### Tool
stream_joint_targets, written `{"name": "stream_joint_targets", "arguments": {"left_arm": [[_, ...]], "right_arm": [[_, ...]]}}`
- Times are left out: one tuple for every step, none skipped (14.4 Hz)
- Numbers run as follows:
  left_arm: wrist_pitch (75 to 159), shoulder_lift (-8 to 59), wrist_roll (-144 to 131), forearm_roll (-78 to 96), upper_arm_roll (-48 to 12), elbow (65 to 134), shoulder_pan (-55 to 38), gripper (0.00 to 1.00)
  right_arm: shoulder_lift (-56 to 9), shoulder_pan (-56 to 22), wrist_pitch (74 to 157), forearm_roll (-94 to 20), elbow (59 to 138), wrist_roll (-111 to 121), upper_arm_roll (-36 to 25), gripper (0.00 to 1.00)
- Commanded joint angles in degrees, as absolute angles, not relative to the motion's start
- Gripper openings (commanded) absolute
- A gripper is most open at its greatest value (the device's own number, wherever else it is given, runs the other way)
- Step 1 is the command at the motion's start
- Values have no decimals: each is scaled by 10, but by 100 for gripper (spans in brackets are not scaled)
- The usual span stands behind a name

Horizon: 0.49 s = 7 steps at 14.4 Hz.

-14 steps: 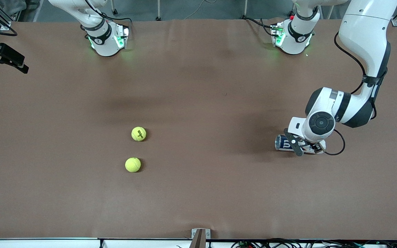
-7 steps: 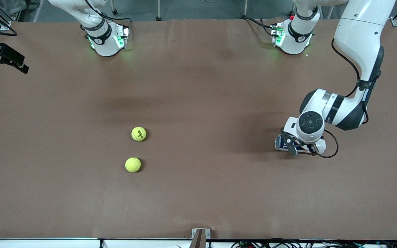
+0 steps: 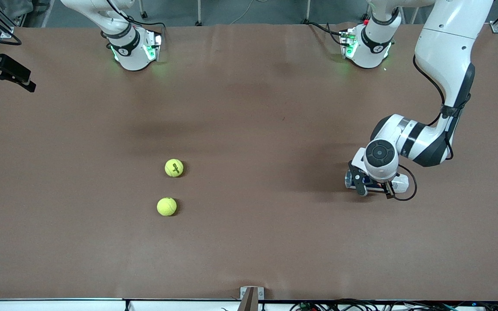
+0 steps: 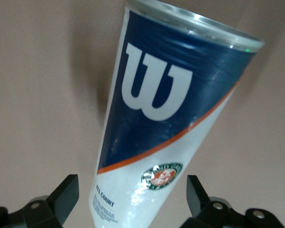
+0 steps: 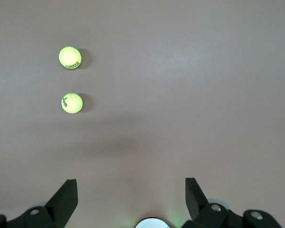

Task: Insert tennis ball vertically with right arm
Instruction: 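Grasp the ball can with the left gripper and tilt it upright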

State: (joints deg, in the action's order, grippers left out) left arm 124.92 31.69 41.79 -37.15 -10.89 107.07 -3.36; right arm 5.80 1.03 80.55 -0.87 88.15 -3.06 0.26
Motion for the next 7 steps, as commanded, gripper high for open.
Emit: {"name": "stream_joint_targets", "arguments": {"left_arm": [[1256, 323, 428, -387, -109, 1069, -24, 100], [1256, 322, 437, -387, -109, 1069, -23, 100], [1257, 325, 438, -386, -109, 1067, -24, 100], [1271, 328, 438, -386, -109, 1068, -24, 100], [1287, 335, 439, -386, -108, 1069, -23, 100], [1290, 341, 439, -387, -108, 1069, -23, 100], [1301, 343, 439, -387, -108, 1070, -23, 100]], "right_arm": [[63, 11, 804, -4, 884, -37, 4, 100], [63, 12, 804, -4, 883, -37, 4, 100], [63, 12, 804, -4, 884, -37, 4, 100], [63, 12, 804, -4, 884, -37, 4, 100], [63, 12, 804, -4, 884, -37, 4, 100], [63, 12, 804, -4, 884, -37, 4, 100], [63, 12, 803, -4, 884, -37, 4, 100]]}}
